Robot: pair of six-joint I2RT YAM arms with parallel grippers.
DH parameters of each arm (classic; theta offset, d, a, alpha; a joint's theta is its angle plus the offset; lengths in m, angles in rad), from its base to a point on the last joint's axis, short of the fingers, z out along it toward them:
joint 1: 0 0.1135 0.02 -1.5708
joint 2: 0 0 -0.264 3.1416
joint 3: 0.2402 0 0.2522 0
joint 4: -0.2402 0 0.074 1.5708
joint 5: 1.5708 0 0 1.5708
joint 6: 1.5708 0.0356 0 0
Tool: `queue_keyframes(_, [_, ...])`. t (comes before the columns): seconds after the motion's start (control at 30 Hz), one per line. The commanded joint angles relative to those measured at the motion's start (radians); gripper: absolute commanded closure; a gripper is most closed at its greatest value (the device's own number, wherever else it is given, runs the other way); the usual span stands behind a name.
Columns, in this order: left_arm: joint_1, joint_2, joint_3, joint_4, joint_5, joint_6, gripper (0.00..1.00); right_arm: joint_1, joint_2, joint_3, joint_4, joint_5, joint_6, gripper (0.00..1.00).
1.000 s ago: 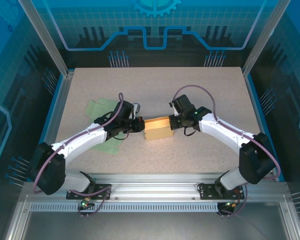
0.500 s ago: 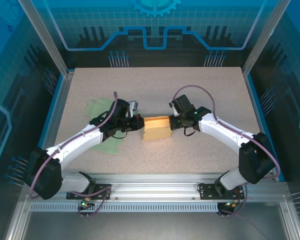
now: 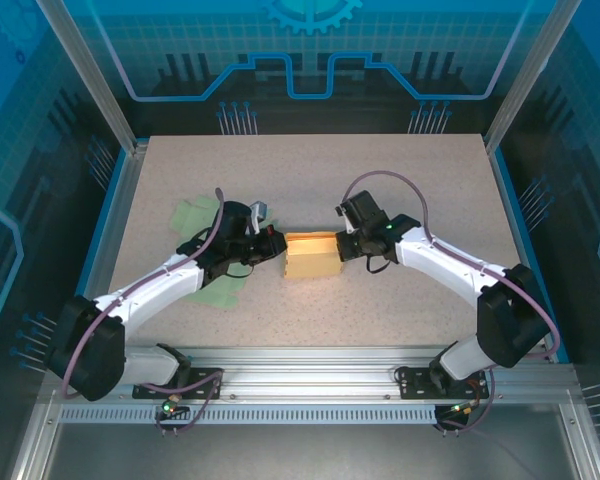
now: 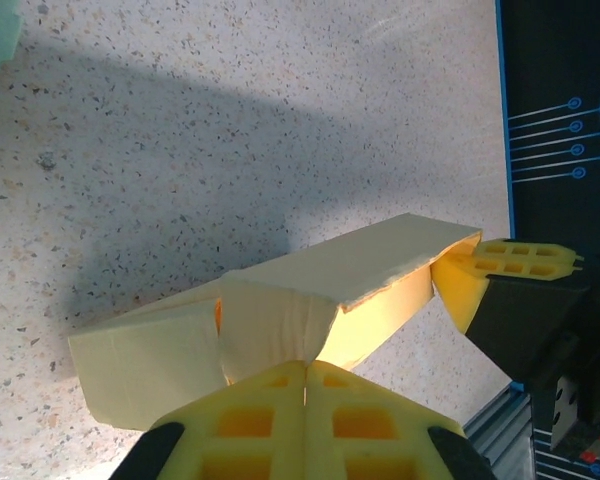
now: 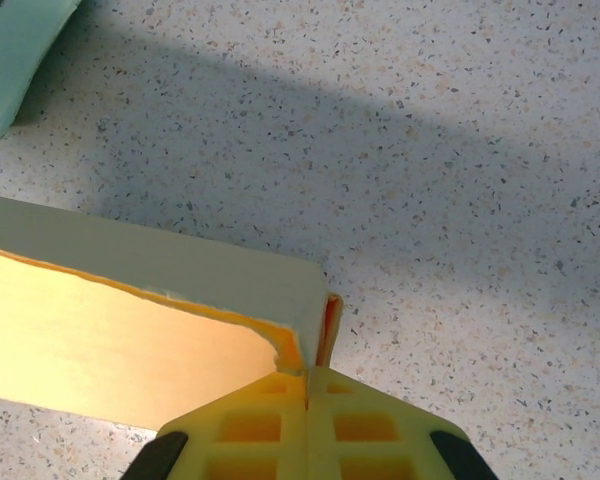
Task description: Fold the paper box
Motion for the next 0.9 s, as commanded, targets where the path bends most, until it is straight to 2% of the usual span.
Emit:
queue_keyframes(0.0, [0.003, -0.018, -0.007, 0.058, 0.038, -0.041, 1.0, 0.04, 0.041, 0.019, -0.065, 0.0, -0.016, 1.0])
queue_keyframes(0.43, [0.001, 0.012, -0.071, 0.13, 0.034, -0.1, 1.0, 0.116, 0.097, 0.067, -0.096, 0.114, -0.017, 1.0])
queue_keyframes(0.87, [0.001, -0.041, -0.138, 0.123, -0.016, -0.147, 1.0, 0.124, 0.094, 0.052, -0.085, 0.13, -0.016, 1.0])
